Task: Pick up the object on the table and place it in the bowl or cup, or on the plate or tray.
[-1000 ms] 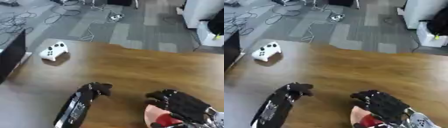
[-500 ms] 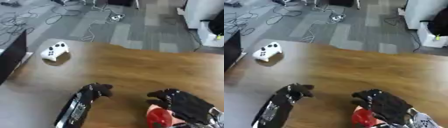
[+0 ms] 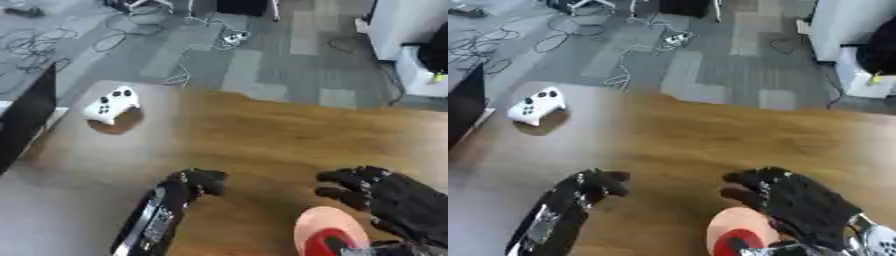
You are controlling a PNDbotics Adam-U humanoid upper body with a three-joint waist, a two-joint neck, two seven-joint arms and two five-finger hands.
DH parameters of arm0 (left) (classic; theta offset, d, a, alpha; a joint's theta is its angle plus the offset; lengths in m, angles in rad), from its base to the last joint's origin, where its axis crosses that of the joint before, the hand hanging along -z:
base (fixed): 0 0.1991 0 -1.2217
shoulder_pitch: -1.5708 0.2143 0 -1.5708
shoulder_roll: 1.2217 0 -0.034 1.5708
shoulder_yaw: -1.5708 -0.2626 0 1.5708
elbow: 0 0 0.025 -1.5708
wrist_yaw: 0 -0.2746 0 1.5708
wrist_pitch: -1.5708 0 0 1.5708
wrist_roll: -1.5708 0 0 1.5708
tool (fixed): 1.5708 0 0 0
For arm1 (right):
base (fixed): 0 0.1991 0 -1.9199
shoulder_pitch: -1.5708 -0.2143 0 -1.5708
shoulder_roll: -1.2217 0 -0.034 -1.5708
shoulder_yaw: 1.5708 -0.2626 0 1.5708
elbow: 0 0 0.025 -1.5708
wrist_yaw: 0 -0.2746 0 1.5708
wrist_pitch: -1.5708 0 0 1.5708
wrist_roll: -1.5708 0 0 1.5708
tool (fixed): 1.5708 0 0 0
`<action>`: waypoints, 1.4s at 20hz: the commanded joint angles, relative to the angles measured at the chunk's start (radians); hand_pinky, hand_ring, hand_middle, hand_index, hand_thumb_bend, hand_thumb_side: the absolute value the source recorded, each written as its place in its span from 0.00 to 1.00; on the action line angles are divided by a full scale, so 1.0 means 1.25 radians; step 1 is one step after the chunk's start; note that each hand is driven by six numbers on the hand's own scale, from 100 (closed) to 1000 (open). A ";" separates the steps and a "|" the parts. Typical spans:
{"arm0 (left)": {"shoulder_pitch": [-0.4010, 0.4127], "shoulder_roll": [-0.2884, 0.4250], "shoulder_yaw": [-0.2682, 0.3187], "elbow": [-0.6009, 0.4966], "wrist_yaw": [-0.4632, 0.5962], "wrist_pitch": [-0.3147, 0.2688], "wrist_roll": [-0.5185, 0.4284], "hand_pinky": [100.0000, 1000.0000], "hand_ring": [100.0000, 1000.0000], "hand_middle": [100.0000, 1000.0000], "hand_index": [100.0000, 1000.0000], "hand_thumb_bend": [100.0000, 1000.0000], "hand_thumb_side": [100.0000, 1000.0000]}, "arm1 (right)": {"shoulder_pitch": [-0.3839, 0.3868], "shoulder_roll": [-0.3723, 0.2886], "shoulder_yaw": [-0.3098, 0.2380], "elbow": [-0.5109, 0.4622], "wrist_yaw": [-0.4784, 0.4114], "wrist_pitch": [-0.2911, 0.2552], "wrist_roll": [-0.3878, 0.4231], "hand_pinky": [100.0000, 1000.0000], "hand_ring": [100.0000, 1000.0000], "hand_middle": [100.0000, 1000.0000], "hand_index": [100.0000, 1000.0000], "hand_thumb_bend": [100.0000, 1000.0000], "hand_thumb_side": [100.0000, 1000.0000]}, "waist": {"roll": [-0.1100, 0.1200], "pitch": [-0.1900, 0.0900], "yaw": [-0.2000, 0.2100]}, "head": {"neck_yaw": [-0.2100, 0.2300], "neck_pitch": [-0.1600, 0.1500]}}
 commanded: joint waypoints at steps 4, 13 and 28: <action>-0.002 0.011 0.008 -0.008 -0.003 0.000 0.006 0.65 0.79 0.53 0.66 0.13 0.88 | 0.029 -0.040 -0.036 -0.048 -0.004 0.026 -0.004 0.72 0.83 0.89 0.90 0.29 0.70 | 0.000 -0.018 -0.008 | 0.018 -0.014; 0.000 0.015 0.015 -0.005 -0.008 0.000 0.014 0.65 0.79 0.53 0.66 0.13 0.88 | 0.120 -0.014 -0.078 -0.055 -0.128 0.115 -0.036 0.75 0.73 0.84 0.87 0.25 0.70 | -0.002 -0.025 -0.031 | 0.052 -0.033; 0.011 0.041 0.020 0.003 -0.039 0.014 0.037 0.66 0.81 0.54 0.67 0.12 0.89 | 0.342 0.047 -0.193 -0.092 -0.345 0.226 -0.219 0.77 0.64 0.78 0.86 0.29 0.69 | -0.010 -0.043 -0.118 | 0.135 -0.070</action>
